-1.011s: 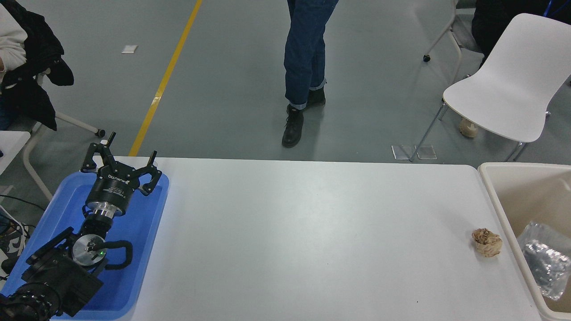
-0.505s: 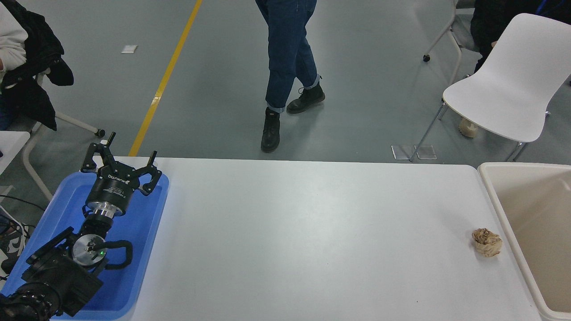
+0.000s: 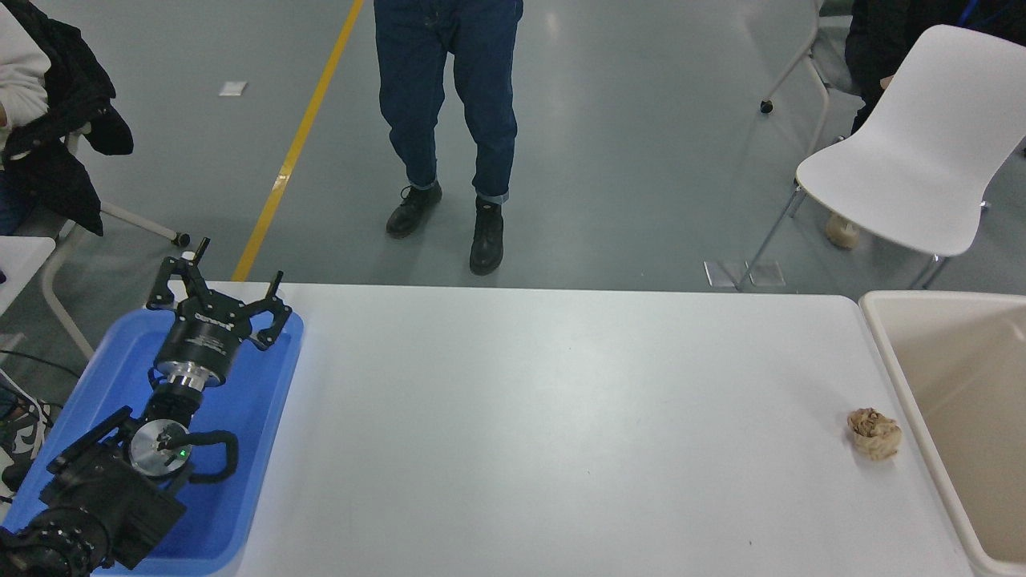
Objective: Pick up foil plate and place in dustbin
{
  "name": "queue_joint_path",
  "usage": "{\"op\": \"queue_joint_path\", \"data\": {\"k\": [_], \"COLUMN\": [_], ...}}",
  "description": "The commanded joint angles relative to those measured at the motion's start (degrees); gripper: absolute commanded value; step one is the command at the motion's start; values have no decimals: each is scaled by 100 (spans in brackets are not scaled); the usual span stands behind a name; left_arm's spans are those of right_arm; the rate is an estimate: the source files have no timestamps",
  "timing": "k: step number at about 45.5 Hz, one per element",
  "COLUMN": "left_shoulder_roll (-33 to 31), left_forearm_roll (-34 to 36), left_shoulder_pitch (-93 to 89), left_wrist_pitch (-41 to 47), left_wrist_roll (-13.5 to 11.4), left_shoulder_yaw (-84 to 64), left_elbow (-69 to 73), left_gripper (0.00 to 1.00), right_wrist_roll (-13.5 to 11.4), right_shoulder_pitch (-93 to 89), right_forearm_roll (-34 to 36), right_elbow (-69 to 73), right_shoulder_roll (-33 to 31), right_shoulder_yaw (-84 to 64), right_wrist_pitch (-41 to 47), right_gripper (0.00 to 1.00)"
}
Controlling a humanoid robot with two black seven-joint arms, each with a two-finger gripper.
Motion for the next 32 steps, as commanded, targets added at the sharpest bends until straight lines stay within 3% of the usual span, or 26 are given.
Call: {"op": "queue_joint_path", "data": {"k": [1,7,13,23,32], "left_shoulder_roll": [-1,-1,-1,-1,-1], "left_forearm_roll": [2,2,2,2,2], "left_shoulder_pitch": [1,-8,1,1,-8], "left_wrist_pitch": [2,2,2,2,2], "left_wrist_roll": [16,7,7,16,16], "left_shoulder_yaw": [0,0,0,0,0], "left_elbow": [2,2,2,2,2], "left_gripper": [100,100,100,100,100], "right_wrist_roll": [9,9,1,1,1], "right_shoulder_pitch": [1570,2677,3942,5578,5878], "right_forearm_roll": [-285,-276,-267,-188,-171], "right_elbow": [1768,2304,2498,2489,2524], "right_shoulder_roll": [-346,-294,-30,1410,1965], "right_shoulder_yaw": [-1196,-2083,-2945,-4088,-3834], "right_wrist_pitch": [237,965,2458,4982,5053], "right_gripper": [100,100,100,100,100]}}
